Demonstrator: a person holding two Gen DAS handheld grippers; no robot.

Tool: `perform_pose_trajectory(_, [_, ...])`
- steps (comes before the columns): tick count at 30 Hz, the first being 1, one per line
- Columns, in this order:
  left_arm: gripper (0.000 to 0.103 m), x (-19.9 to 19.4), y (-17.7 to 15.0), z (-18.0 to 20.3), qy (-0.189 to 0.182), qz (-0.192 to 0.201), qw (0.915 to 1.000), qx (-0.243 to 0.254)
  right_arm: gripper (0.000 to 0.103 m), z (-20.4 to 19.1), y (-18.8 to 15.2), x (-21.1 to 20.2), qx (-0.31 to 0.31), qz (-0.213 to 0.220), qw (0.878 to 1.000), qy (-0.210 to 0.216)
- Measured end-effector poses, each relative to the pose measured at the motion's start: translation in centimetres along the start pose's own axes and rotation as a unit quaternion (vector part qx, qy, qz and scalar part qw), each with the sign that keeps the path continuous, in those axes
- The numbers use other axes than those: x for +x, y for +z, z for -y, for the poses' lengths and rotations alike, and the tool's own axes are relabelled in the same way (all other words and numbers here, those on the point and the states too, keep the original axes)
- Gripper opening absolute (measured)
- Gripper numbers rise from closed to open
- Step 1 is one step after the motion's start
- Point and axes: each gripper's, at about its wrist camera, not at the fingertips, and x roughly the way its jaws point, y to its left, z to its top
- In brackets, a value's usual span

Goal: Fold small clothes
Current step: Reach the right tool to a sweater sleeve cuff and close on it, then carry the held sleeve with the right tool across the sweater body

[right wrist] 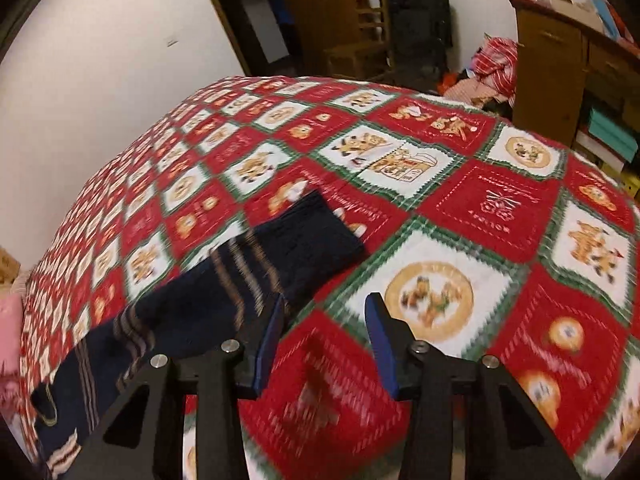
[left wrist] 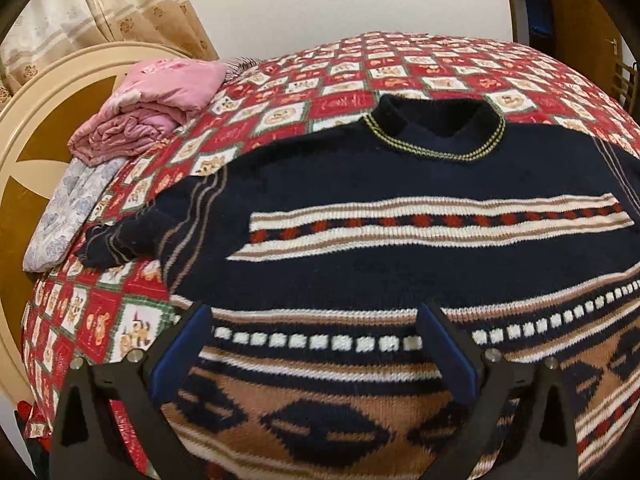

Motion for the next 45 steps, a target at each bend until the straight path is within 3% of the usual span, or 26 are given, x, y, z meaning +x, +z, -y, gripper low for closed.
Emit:
perform_pose_trajectory(10, [0.103,1.0,0.7,1.8,-0.023,-0.008,0.9996,0.01,0.037,0.6,2.4,4.6,0.035,-0.009,0.999,-0.004])
perform_pose_trajectory(12, [0.103,1.1,0.8,2.0,-0.027,-0.009,0.9995,0.01,0.02,0.2,2.8,5.2,0.031,-0.01,0.999,-0.01])
perform_pose_trajectory(14, [0.103,1.2,0.7,2.0,-0.031,-0.013,0.9994,0.011,0.01,-0.5,3.1,5.8,0.015,-0.011,1.0,-0.016])
perform_pose_trajectory(20, [0.103,1.2,0.6,1.8,-0.052,-0.017,0.9985,0.004,0.008,-2.9,2.8,4.9,-0.04,0.006,0.999,-0.027])
perform_pose_trajectory(29, [0.103,0.1,0.3,1.6,-0.084,-0.011,0.9964,-0.002,0.008,-8.6,0.8,-0.1,-0.115,0.046,0.992,0.019])
perform_pose_trajectory(34, [0.103,-0.9,0.0,0.9,-0.094,-0.003,0.9955,-0.009,0.008,-14.7,-1.7,-3.2,-0.178,0.058,0.98,0.063])
perform_pose_trajectory(45, [0.103,-1.4,-1.2,-1.8,-0.113,-0.003,0.9932,-0.03,0.008,-29.5,-11.3,-8.4,-0.32,0.04,0.933,0.157])
